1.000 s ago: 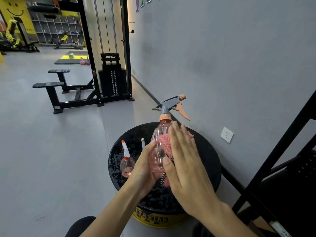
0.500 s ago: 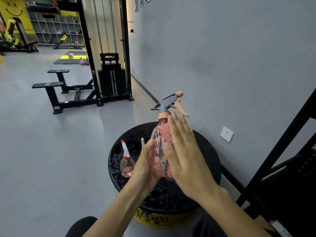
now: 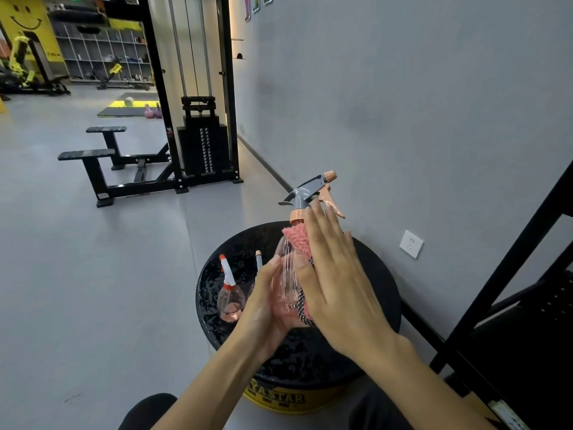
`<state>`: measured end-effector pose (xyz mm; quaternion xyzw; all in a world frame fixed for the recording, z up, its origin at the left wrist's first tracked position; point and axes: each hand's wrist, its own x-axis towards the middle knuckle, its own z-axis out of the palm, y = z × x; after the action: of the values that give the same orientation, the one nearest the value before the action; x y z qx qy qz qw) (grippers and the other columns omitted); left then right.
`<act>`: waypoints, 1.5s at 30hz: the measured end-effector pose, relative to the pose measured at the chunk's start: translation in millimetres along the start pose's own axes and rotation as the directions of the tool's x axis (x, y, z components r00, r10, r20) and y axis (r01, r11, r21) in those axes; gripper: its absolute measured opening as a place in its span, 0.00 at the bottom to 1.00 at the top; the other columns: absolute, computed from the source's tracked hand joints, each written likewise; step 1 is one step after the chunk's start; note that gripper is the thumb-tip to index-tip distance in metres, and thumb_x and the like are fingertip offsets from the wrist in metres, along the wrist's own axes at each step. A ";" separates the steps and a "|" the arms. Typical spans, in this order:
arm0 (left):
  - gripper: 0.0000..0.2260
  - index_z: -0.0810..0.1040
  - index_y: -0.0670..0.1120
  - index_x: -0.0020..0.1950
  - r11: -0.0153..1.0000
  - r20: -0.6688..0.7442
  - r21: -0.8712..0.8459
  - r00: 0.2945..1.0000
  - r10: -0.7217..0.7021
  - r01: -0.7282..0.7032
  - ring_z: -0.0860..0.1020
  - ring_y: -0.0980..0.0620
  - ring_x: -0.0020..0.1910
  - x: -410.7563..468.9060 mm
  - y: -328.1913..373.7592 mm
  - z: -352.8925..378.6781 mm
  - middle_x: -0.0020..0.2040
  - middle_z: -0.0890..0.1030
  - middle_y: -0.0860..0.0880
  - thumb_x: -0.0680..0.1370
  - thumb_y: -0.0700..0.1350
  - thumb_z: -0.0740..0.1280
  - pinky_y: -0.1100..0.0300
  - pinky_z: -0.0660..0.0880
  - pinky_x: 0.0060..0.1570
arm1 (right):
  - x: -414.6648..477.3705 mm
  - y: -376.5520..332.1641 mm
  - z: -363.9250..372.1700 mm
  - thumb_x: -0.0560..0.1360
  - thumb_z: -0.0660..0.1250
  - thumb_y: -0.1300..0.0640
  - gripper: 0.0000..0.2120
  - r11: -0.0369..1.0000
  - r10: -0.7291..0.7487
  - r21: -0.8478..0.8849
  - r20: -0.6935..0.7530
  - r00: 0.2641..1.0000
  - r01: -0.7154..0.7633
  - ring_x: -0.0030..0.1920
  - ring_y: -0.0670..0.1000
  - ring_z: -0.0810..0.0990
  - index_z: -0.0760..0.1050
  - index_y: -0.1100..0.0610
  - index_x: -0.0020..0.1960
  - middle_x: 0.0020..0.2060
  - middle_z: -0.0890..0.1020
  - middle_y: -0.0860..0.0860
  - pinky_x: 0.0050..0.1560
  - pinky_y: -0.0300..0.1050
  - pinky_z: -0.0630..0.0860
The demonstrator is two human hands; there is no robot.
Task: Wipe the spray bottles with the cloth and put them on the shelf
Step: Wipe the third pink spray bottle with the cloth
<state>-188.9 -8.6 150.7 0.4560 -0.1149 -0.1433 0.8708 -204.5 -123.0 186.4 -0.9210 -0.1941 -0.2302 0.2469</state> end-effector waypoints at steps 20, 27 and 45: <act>0.20 0.81 0.53 0.61 0.999 -0.031 0.009 0.998 -0.048 0.049 0.82 0.48 0.53 1.1 -6.4 -12.2 0.60 0.82 0.45 0.73 0.59 0.64 0.49 0.82 0.45 | 0.3 4.5 3.0 0.81 0.40 0.42 0.28 0.990 0.023 0.141 0.000 1.000 -0.023 0.76 0.38 0.39 0.43 0.48 0.79 0.78 0.46 0.41 0.78 0.51 0.47; 0.14 0.86 0.51 0.52 1.000 -0.114 -0.011 0.993 0.017 -0.019 0.82 0.48 0.55 3.4 -5.9 -15.9 0.57 0.83 0.43 0.71 0.56 0.71 0.56 0.80 0.48 | -25.2 -7.1 15.3 0.83 0.43 0.46 0.27 0.997 -0.038 0.068 0.015 0.999 0.037 0.77 0.43 0.39 0.40 0.50 0.79 0.79 0.43 0.42 0.76 0.46 0.40; 0.20 0.80 0.45 0.63 0.997 -0.058 -0.036 0.996 -0.070 0.068 0.82 0.44 0.54 -1.5 -6.0 -12.3 0.59 0.82 0.40 0.78 0.56 0.63 0.54 0.81 0.46 | -19.9 2.2 10.1 0.81 0.41 0.41 0.28 0.990 0.020 0.140 0.031 0.999 -0.024 0.76 0.39 0.38 0.40 0.46 0.79 0.78 0.43 0.37 0.78 0.48 0.44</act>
<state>-187.1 -2.0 138.7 0.4490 -0.0707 -0.1618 0.8759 -216.4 -124.1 167.5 -0.9067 -0.2033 -0.1996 0.3109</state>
